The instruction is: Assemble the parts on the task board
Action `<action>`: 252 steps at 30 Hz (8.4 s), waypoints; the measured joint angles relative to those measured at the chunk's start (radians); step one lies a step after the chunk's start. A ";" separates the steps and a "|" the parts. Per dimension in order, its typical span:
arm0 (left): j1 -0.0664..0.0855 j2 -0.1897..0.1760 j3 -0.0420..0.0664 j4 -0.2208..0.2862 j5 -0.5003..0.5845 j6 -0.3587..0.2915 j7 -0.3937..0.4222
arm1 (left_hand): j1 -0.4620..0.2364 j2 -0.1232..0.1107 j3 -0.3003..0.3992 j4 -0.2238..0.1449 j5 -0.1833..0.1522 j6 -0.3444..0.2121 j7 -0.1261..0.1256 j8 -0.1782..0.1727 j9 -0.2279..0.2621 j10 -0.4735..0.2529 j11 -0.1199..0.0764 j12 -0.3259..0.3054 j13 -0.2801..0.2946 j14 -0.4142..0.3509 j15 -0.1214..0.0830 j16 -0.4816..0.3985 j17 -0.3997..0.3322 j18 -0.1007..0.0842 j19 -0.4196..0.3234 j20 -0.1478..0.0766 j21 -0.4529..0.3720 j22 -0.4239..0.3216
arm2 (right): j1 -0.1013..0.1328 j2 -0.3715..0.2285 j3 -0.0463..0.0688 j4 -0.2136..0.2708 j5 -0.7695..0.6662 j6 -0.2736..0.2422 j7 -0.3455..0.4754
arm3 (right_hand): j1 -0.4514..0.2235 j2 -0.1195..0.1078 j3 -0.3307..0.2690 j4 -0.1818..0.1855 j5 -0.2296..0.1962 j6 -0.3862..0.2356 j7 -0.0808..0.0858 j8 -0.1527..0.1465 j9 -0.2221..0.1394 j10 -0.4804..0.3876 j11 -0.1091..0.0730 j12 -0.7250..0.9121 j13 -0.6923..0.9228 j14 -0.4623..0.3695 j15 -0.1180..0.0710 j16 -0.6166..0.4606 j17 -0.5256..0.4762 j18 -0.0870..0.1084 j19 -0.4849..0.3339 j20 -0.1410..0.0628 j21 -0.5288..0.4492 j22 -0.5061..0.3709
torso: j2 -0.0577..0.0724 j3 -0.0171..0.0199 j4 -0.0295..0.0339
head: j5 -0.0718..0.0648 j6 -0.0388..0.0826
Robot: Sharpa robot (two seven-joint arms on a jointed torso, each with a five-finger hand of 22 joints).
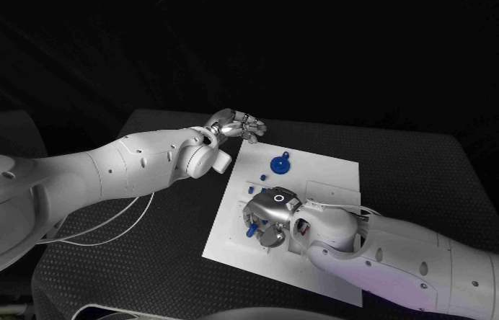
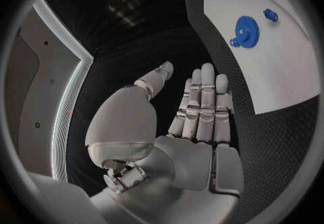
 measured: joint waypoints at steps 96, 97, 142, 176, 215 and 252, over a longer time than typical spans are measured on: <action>-0.009 -0.002 -0.012 -0.008 0.011 0.006 -0.002 | 0.000 0.000 -0.001 0.005 0.000 -0.002 -0.002 0.004 0.000 0.000 0.000 0.000 0.000 0.000 0.000 -0.004 0.008 -0.001 0.000 0.000 -0.004 0.000 | 0.158 -0.489 -0.051 0.217 0.906 0.221 -0.320 | -0.357 -0.042 -0.249 0.278 0.012 -0.086 -0.017 -0.040 0.079 -0.167 -0.048 0.870 0.678 0.063 -0.060 0.130 0.159 -0.006 0.092 -0.059 0.083 0.002 | -0.050 0.0187 -0.0392 | -0.112 0.000; -0.009 -0.001 -0.013 -0.008 0.011 0.007 -0.002 | 0.000 0.000 -0.001 0.005 0.000 -0.002 -0.002 0.004 0.000 0.000 0.000 0.000 0.000 0.000 0.000 -0.004 0.008 -0.001 0.000 0.000 -0.004 0.000 | 0.158 -0.483 -0.056 0.218 0.909 0.221 -0.327 | -0.362 -0.043 -0.248 0.283 0.012 -0.086 -0.017 -0.040 0.081 -0.167 -0.048 0.873 0.682 0.063 -0.060 0.133 0.164 -0.007 0.092 -0.059 0.086 0.002 | -0.051 0.0187 -0.0397 | -0.113 -0.003; -0.009 -0.004 -0.017 0.015 0.012 0.013 -0.004 | -0.004 0.004 -0.003 0.007 0.000 -0.005 0.002 0.007 -0.002 0.000 0.000 0.000 0.000 0.000 0.000 -0.008 0.012 -0.001 0.000 0.000 -0.004 0.000 | 0.067 -0.310 -0.067 0.065 0.908 0.194 -0.420 | -0.394 -0.049 -0.244 0.314 0.012 -0.065 -0.011 -0.038 0.100 -0.218 -0.064 0.888 0.719 0.057 -0.065 0.139 0.192 -0.008 0.088 -0.078 0.107 0.002 | -0.057 0.0106 -0.0410 | -0.112 -0.041; -0.009 -0.011 -0.017 0.016 0.013 0.014 -0.008 | -0.008 0.000 -0.003 0.011 0.000 -0.005 0.002 0.007 -0.002 0.000 0.000 0.000 0.001 0.000 0.000 -0.012 0.015 -0.001 0.000 0.000 -0.008 0.000 | 0.070 -0.327 -0.069 0.101 0.912 0.168 -0.424 | -0.352 0.047 -0.142 0.107 0.009 -0.036 -0.018 -0.063 0.111 -0.212 -0.069 0.895 0.762 0.069 -0.069 0.138 0.224 -0.008 0.077 -0.066 0.142 0.002 | -0.057 0.0106 -0.0417 | -0.105 -0.040; -0.008 -0.009 -0.018 0.016 0.012 0.015 -0.015 | -0.008 0.000 -0.003 0.011 0.000 -0.008 -0.001 0.007 -0.003 -0.004 0.004 0.000 0.001 0.000 0.000 -0.013 0.017 0.008 0.000 0.000 -0.008 0.000 | 0.131 -0.242 -0.071 0.065 1.104 0.154 -0.450 | -0.434 0.035 -0.106 0.095 0.013 -0.017 -0.024 -0.067 0.122 -0.200 -0.071 0.891 0.776 0.076 -0.068 0.131 0.233 -0.008 0.077 -0.065 0.149 0.002 | -0.055 0.0101 -0.0411 | -0.106 -0.034; -0.007 -0.011 -0.018 0.022 0.012 0.018 -0.020 | -0.008 0.000 -0.003 0.017 0.000 -0.008 0.000 0.010 -0.004 -0.004 0.003 0.000 0.001 0.000 0.000 -0.015 0.020 0.005 0.000 0.000 -0.008 0.000 | 0.098 -0.201 -0.070 0.030 1.109 0.168 -0.455 | -0.457 0.038 -0.106 0.095 0.012 -0.013 -0.021 -0.069 0.121 -0.198 -0.069 0.887 0.781 0.079 -0.064 0.128 0.235 -0.008 0.078 -0.064 0.149 0.002 | -0.055 0.0118 -0.0426 | -0.092 -0.044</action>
